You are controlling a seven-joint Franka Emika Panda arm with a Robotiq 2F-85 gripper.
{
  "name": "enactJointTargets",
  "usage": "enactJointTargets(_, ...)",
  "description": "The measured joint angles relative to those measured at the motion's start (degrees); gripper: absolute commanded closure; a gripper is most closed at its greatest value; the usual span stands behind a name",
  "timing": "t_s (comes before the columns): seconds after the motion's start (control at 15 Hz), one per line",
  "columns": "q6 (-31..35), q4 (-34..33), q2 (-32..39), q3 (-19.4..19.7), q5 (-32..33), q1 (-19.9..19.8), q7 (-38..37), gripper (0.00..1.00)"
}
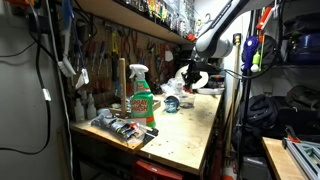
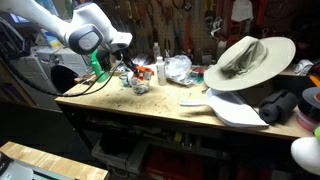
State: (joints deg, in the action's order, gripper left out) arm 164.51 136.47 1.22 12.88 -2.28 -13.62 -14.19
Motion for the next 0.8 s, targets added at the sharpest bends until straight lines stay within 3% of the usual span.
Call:
enactJointTargets(0.33,-2.0,0.0,-0.4,-1.0,1.5,1.0,-0.1,0.97)
enactJointTargets(0.8,-9.8,-0.8,-1.8,-2.3,-1.1,2.2,2.1,0.97)
